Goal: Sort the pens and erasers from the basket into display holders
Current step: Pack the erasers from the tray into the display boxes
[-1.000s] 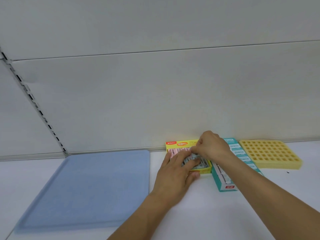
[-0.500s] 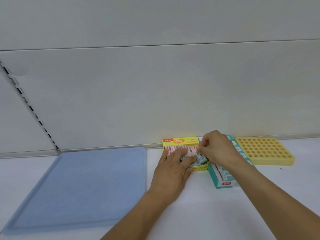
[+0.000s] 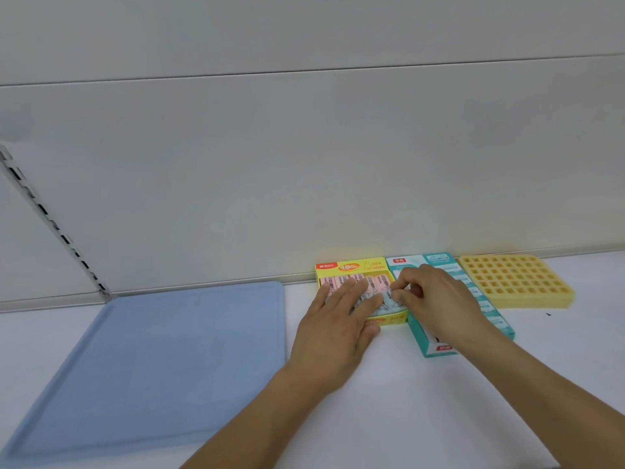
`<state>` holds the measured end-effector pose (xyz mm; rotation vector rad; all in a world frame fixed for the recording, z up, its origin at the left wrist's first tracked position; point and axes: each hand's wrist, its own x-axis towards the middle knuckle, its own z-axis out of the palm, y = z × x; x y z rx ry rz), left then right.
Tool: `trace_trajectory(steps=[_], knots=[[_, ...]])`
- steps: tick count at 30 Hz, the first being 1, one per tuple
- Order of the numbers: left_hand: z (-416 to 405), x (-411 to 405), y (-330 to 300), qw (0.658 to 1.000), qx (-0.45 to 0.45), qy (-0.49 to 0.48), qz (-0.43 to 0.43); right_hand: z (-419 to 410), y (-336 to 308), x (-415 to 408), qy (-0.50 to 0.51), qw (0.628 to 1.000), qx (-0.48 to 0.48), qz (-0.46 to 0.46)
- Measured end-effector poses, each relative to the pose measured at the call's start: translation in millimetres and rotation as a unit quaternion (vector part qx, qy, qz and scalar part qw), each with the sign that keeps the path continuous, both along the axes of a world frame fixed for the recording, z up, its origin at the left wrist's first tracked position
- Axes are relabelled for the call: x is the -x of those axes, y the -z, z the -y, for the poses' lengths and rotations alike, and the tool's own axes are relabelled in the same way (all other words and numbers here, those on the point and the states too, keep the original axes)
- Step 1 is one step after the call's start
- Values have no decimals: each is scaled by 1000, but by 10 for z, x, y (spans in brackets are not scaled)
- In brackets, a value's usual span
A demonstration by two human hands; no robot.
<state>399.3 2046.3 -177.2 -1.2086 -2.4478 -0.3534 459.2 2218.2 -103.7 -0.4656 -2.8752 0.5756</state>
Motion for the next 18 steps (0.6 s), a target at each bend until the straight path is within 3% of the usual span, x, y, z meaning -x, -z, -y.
trace_trajectory(steps=[6, 9, 13, 15, 18], knots=[[-1, 28, -52, 999, 6, 34, 24, -36, 55, -84, -48, 997, -53, -40], [-10, 37, -67, 999, -10, 36, 16, -60, 182, -246, -108, 981, -137, -86], [-31, 44, -28, 998, -38, 42, 17, -98, 260, -310, -137, 953, -267, -37], [-19, 43, -41, 998, -39, 41, 28, -71, 230, -321, -146, 946, -288, -5], [-42, 52, -108, 1000, 0, 14, -20, -66, 246, -334, -153, 948, -275, 33]])
